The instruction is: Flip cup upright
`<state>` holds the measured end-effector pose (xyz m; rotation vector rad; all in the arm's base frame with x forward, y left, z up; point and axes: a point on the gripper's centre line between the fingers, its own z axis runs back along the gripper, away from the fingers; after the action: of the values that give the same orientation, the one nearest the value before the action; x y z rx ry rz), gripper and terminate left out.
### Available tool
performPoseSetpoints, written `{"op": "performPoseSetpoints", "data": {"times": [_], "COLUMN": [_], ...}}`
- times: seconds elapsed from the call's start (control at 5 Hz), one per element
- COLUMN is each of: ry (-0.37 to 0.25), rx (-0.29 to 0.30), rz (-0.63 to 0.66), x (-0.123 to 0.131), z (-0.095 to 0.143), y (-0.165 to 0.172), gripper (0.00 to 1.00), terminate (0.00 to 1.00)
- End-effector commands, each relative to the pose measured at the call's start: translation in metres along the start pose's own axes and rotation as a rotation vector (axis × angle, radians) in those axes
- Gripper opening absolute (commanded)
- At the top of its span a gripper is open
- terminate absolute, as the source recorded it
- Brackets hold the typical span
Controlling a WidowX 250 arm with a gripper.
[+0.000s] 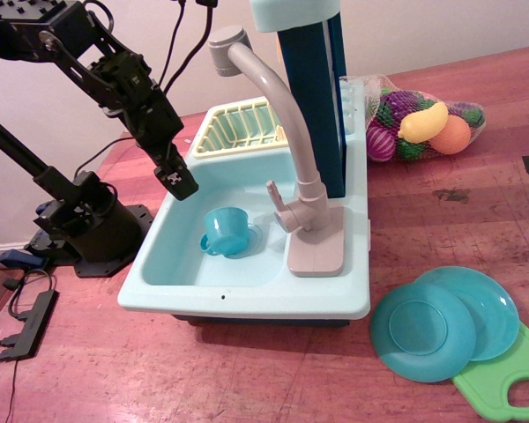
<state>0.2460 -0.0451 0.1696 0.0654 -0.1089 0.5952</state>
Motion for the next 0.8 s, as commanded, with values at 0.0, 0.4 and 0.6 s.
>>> {"op": "performPoseSetpoints", "data": {"times": [0.0,0.4,0.6], "ry": [0.000,0.021,0.036], "rx": [0.000,-0.003,-0.010], "rz": [0.000,-0.011,-0.018], "x": [0.000,0.000,-0.001], "z": [0.000,-0.021,-0.032], "y": [0.000,0.001,0.000], "gripper": [1.00,1.00,1.00], "terminate": [0.00,0.00,0.00]}}
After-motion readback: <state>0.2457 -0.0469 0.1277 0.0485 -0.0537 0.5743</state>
